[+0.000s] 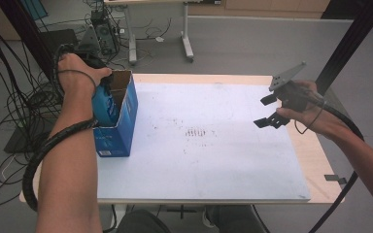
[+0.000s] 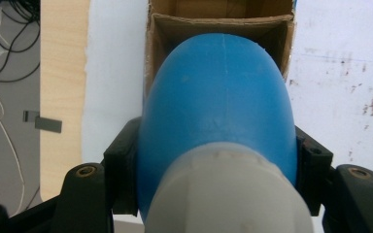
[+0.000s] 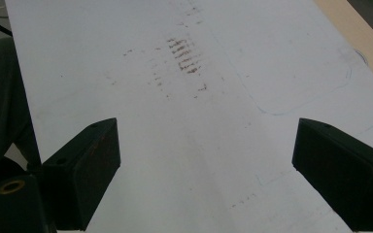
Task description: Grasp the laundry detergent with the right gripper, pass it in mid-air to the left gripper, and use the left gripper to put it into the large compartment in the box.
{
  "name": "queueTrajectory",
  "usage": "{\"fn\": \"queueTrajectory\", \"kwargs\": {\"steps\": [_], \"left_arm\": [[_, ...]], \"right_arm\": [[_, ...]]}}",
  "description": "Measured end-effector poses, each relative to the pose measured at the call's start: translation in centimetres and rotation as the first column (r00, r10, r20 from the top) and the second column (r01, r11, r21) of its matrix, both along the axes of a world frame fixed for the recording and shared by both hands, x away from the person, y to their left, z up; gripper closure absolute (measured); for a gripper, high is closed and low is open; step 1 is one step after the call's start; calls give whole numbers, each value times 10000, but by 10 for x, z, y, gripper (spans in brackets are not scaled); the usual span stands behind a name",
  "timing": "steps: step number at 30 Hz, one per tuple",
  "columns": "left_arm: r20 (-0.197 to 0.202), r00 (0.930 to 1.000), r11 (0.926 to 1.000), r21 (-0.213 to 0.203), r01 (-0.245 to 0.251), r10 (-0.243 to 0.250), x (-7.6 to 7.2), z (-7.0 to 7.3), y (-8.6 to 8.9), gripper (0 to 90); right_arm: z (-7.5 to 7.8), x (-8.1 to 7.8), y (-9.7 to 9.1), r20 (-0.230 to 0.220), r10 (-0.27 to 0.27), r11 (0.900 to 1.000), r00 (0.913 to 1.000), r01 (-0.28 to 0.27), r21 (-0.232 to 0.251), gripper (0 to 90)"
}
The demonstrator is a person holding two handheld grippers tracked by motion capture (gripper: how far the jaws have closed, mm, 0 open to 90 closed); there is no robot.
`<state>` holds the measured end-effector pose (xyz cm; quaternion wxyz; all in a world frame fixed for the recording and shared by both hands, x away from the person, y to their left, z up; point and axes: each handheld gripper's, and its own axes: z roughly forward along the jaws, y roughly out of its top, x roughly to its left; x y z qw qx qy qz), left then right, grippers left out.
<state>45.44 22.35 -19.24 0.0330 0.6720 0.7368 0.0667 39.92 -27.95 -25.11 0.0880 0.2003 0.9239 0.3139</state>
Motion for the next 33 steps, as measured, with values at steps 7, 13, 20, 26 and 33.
{"fn": "queueTrajectory", "kwargs": {"steps": [7,13,20,26,33], "left_arm": [[-37,9999,9998,121,169,-169,3,-23,-2,374],[-165,9996,9997,33,234,-233,6,-44,0,374],[-285,9989,9993,45,373,-372,6,-60,0,374],[-377,9984,9991,-43,415,-416,6,-70,0,374],[-402,9979,9987,-71,500,-502,8,-76,-1,374]], "right_arm": [[-4,3,-1,-47,-31,10000,10000,32,18,101],[-9,5,-1,-154,-84,9999,9998,85,82,101],[-14,8,-2,-243,-114,9999,9996,116,89,101],[-15,9,-1,-266,-107,9999,9996,110,111,101],[-16,10,-2,-265,-146,9998,9995,149,121,101]]}}
